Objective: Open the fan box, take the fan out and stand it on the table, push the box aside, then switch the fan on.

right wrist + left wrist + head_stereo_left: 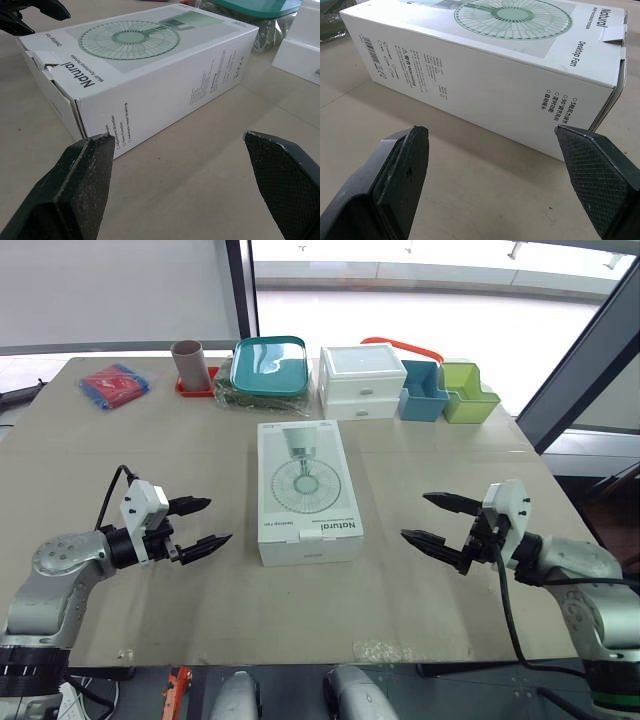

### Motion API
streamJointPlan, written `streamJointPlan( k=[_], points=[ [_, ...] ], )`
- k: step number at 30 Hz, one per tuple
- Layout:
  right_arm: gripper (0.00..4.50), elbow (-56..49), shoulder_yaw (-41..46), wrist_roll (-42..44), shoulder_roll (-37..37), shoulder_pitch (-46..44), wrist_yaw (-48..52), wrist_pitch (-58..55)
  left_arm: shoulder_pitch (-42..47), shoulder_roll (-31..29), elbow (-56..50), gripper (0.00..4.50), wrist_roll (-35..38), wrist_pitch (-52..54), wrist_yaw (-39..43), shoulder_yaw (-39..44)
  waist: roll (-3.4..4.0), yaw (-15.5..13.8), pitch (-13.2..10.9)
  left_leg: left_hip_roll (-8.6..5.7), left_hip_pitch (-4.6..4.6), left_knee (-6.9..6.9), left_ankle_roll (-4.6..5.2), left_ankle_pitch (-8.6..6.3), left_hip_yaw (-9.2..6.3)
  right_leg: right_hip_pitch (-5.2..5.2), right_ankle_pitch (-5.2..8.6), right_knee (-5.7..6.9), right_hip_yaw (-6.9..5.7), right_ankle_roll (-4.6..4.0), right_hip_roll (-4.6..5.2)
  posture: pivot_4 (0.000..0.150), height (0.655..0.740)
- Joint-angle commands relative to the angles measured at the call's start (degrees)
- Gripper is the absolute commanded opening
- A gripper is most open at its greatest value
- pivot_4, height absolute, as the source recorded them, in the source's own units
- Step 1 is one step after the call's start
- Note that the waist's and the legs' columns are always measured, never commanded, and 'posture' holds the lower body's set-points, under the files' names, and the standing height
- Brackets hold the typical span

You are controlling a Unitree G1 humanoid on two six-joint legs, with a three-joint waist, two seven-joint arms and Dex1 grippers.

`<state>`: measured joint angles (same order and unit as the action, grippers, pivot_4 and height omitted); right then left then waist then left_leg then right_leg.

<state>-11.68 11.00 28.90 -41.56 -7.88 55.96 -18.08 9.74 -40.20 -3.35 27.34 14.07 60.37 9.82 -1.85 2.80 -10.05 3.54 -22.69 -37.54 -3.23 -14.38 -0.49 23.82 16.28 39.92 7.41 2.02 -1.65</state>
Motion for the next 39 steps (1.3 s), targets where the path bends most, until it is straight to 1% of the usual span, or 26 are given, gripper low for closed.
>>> streamJointPlan(
  k=[1,10,15,22,23,25,27,28,30,31,33,34,36,37,39],
  points=[
    [4.50,-2.20,0.01,0.09,-0.02,-0.54,0.03,0.87,0.49,-0.43,-0.79,4.48,-0.46,-1.07,-0.36,0.58,0.00,0.00,0.00,0.00,0.00,0.00,0.00,0.00,0.00,0.00,0.00,0.00,0.00,0.00,0.00,0.150,0.7400],
    [4.50,-0.87,-0.30,-0.09,0.02,-1.90,-0.15,1.16,1.60,0.29,-0.19,4.48,0.39,-0.17,-1.39,1.19,0.00,0.00,0.00,0.00,0.00,0.00,0.00,0.00,0.00,0.00,0.00,0.00,0.00,0.00,0.00,0.150,0.7400],
    [4.50,0.20,0.13,-0.24,1.09,-3.28,-2.10,0.93,1.28,0.28,-0.31,4.48,0.64,0.06,-1.41,1.29,0.00,-0.01,0.00,0.00,0.00,0.00,0.00,0.00,-0.01,0.00,0.00,0.00,0.00,0.00,0.00,0.150,0.7400],
    [4.50,-0.68,-0.45,-0.16,0.87,-2.43,-1.23,0.98,1.11,0.29,-0.82,4.48,1.34,0.23,-1.34,1.54,0.00,-0.01,0.00,0.00,0.00,-0.01,0.00,0.00,-0.02,-0.01,0.00,0.00,-0.01,0.00,0.00,0.150,0.7400],
    [4.50,-1.25,0.08,0.84,1.19,-2.89,-1.44,0.69,1.93,0.90,-0.83,4.24,1.82,-0.05,-1.97,2.03,0.00,-0.01,0.00,0.00,0.00,-0.01,0.00,0.00,-0.02,0.00,0.00,0.00,-0.02,0.00,0.00,0.150,0.7400],
    [4.50,-2.85,1.76,4.22,2.09,-4.68,-2.42,-1.11,4.02,1.92,-2.46,3.79,5.28,1.66,-2.40,3.12,0.00,-0.01,0.00,0.00,0.00,-0.01,0.00,0.00,-0.02,-0.01,0.00,0.00,-0.02,0.00,0.00,0.150,0.7400],
    [4.50,-4.21,2.80,6.41,2.65,-6.43,-3.46,-2.28,6.44,2.58,-4.15,3.08,8.09,3.20,-2.71,3.50,0.00,-0.01,0.00,0.00,0.00,-0.01,0.00,0.00,-0.02,-0.01,0.00,0.00,-0.01,0.00,0.00,0.150,0.7400],
    [4.50,-4.52,2.95,6.71,2.71,-6.87,-3.73,-2.40,7.14,2.71,-4.54,2.90,8.58,3.38,-2.76,3.44,0.00,-0.02,0.00,0.00,0.00,-0.01,0.00,0.00,-0.02,0.00,0.00,0.00,-0.01,0.00,0.00,0.150,0.7400],
    [4.50,-4.99,2.79,6.60,2.70,-7.46,-4.28,-2.44,8.69,3.17,-4.93,2.39,8.92,3.32,-2.74,2.70,0.00,-0.04,-0.01,0.00,-0.01,-0.03,0.00,0.00,-0.03,-0.01,-0.01,0.00,-0.02,-0.01,0.00,0.150,0.7400],
    [4.50,-5.34,2.53,6.51,2.77,-7.68,-4.57,-2.69,9.41,3.53,-5.32,1.87,8.83,3.40,-2.38,1.85,0.00,-0.04,-0.01,0.00,-0.08,-0.10,-0.01,0.01,-0.09,0.00,-0.03,0.01,-0.08,-0.02,0.00,0.150,0.7400],
    [4.50,-6.44,1.83,6.51,2.78,-7.76,-4.85,-3.13,10.94,4.71,-5.74,1.58,8.68,3.76,-2.43,-0.09,-0.01,-0.03,0.00,0.00,-0.05,-0.11,0.00,0.00,-0.14,-0.08,-0.02,0.00,-0.12,0.01,0.00,0.150,0.7400],
    [4.50,-7.06,1.51,6.49,2.80,-7.74,-5.18,-3.39,11.42,5.14,-5.86,1.11,8.44,3.81,-2.13,-1.23,0.00,-0.05,-0.01,0.00,-0.02,-0.11,0.03,-0.02,-0.16,-0.10,0.00,0.00,-0.14,0.01,0.00,0.150,0.7400],
    [4.50,-8.64,0.90,6.64,2.86,-7.62,-5.99,-4.25,12.51,6.36,-5.31,0.74,6.72,3.21,-2.18,-3.75,0.00,-0.09,-0.01,-0.02,-0.04,-0.11,0.03,-0.02,-0.18,-0.10,0.00,0.00,-0.16,0.01,0.00,0.150,0.7400],
    [4.50,-10.41,-0.35,5.88,2.38,-7.01,-5.94,-4.58,13.61,7.77,-4.35,0.26,5.31,2.58,-2.08,-5.88,0.00,-0.10,-0.01,-0.04,-0.05,-0.12,0.03,-0.02,-0.21,-0.11,0.00,0.00,-0.18,0.01,0.02,0.150,0.7400],
    [4.50,-12.95,-2.74,3.71,1.34,-5.89,-5.61,-4.59,15.80,10.39,-1.63,0.26,2.76,1.30,-2.84,-9.12,0.00,-0.08,-0.01,-0.05,-0.04,-0.13,0.03,-0.02,-0.24,-0.13,0.00,0.00,-0.19,0.01,0.02,0.150,0.7400]
  ],
)
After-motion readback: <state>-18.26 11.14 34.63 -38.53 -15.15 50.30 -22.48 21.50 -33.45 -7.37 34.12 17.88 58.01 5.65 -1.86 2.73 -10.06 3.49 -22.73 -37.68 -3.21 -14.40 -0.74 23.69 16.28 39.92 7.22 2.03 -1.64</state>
